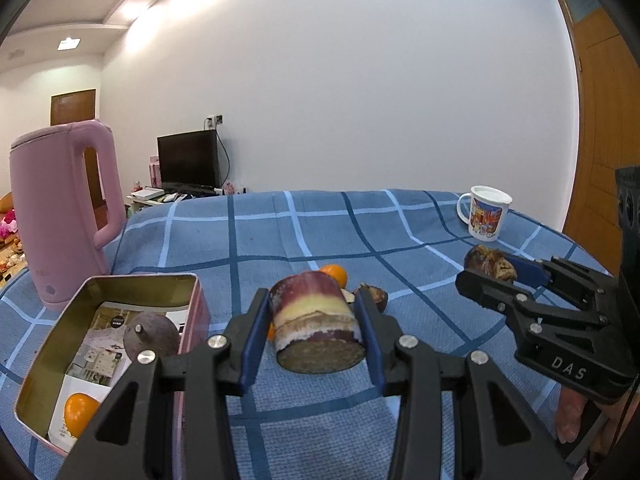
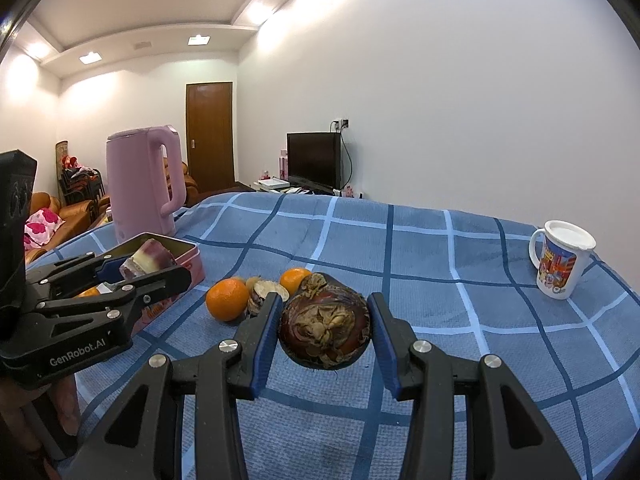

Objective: Organize fruits
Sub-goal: 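Lift the brown fruit with the right gripper while the left lifts the yam piece, then carry the yam piece with the left gripper toward the tin while the right carries the brown fruit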

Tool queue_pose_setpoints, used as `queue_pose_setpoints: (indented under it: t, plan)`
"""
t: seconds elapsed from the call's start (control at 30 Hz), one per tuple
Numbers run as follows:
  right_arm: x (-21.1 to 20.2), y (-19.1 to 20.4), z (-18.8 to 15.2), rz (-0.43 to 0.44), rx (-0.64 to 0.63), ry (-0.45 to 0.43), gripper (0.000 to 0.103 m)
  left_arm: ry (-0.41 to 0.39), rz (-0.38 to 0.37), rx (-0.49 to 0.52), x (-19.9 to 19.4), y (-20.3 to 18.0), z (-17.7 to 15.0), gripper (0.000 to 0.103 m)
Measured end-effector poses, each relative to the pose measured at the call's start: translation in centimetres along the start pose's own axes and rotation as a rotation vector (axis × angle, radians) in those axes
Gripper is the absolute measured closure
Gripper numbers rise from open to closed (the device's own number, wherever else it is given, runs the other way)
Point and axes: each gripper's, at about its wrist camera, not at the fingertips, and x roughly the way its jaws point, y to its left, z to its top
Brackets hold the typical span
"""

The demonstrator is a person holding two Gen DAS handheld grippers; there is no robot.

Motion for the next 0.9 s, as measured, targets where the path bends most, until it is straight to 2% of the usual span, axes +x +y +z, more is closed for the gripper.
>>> queue_pose_setpoints:
  t: [0.9]
  plan:
    - [-1.2, 0.0, -0.2, -0.004, -0.006, -0.064, 0.057, -0.106, 0.024, 0.025, -1.9, -0.4, -0.1, 0.059]
